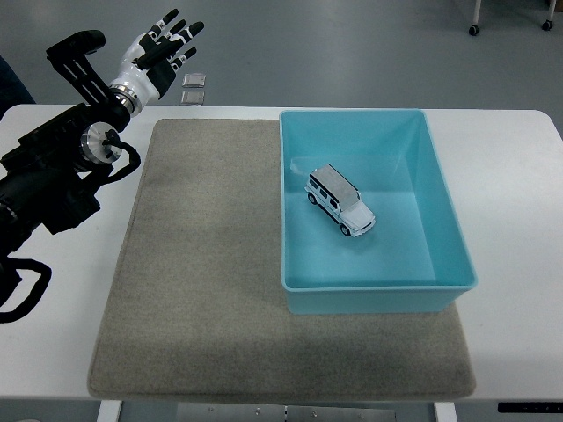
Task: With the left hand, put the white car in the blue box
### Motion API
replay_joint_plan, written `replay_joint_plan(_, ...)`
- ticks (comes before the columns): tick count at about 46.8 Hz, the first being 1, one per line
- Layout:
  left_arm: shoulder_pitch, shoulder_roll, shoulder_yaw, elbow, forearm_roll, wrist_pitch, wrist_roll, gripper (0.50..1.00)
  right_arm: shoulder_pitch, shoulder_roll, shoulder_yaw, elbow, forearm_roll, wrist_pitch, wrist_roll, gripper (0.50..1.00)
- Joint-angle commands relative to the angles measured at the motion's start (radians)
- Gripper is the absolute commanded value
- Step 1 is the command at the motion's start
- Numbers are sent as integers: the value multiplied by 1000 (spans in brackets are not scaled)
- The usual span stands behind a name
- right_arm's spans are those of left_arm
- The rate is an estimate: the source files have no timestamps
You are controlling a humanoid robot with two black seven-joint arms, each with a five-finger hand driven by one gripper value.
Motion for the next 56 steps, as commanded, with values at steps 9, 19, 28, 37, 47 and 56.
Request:
replay_joint_plan(9, 30, -13, -31, -3, 6, -3, 0, 1000, 0, 0, 1, 0, -1, 0, 0, 936)
replay_joint_plan(19, 30, -5, -26, -3, 15, -5, -1, 1000, 0, 0, 1, 0, 0, 0, 0, 936)
replay_joint_plan(28, 31, -3, -30, -3, 15, -5, 0, 1000, 0, 0, 0, 0, 0, 0, 0, 936)
replay_joint_plan(37, 34, -2, -30, -3, 15, -5, -1, 1000, 0, 0, 0, 0, -1, 0, 0, 936)
replay_joint_plan(47, 37, 12, -20, 2, 15, -11, -1, 1000, 0, 0, 0, 0, -1, 0, 0, 936)
replay_joint_plan(56, 51, 17, -22, 0, 15, -11, 0, 1000, 9, 0, 3, 6, 0, 3, 0, 936)
